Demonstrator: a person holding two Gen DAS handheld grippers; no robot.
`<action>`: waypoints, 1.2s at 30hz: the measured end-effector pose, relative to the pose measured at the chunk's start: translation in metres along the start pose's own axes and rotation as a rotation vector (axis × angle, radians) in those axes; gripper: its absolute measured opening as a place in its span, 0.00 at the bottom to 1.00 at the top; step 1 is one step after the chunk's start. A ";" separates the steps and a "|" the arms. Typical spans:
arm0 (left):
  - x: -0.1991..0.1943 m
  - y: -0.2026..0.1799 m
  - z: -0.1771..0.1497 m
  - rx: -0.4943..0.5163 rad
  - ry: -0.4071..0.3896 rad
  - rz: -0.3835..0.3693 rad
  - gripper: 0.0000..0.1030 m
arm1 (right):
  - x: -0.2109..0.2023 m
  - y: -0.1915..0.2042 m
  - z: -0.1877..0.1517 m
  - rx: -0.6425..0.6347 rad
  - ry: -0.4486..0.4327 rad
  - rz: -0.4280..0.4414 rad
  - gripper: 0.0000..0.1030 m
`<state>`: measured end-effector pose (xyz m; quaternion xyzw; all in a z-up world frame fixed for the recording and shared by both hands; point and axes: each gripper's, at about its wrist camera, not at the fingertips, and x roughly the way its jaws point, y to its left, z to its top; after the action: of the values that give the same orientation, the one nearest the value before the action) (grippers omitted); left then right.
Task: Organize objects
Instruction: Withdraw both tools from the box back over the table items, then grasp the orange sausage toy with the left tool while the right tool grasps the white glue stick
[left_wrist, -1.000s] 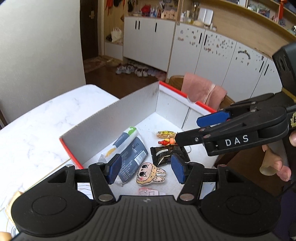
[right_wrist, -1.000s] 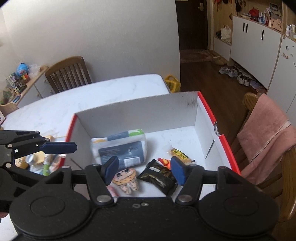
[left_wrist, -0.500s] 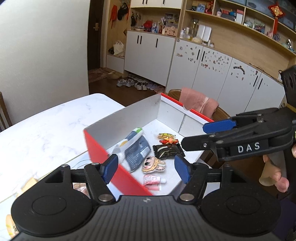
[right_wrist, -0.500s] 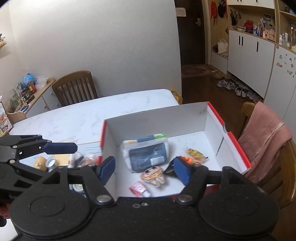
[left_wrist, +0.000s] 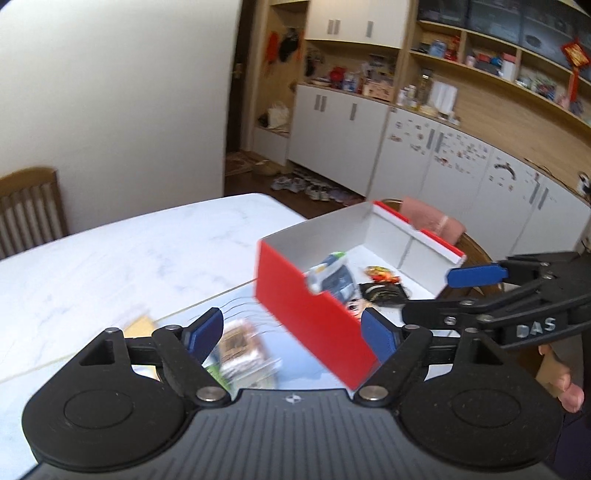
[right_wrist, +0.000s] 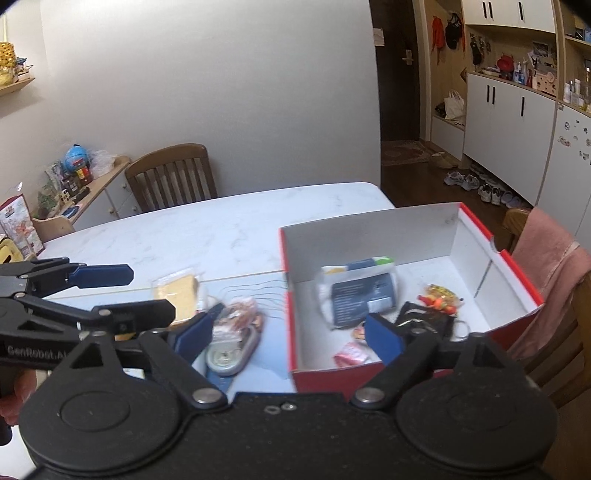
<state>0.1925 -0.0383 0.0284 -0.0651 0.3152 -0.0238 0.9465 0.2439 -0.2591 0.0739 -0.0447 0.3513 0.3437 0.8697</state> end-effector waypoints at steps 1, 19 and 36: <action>-0.004 0.007 -0.003 -0.017 -0.002 0.005 0.85 | -0.001 0.005 -0.001 -0.004 -0.005 0.004 0.95; -0.038 0.111 -0.058 -0.118 -0.012 0.142 1.00 | 0.028 0.077 -0.011 -0.079 0.008 -0.017 0.99; 0.000 0.163 -0.085 -0.078 0.049 0.231 1.00 | 0.112 0.117 -0.008 -0.164 0.102 0.029 0.93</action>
<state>0.1421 0.1142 -0.0618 -0.0647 0.3444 0.0960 0.9316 0.2236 -0.1088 0.0150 -0.1281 0.3664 0.3814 0.8390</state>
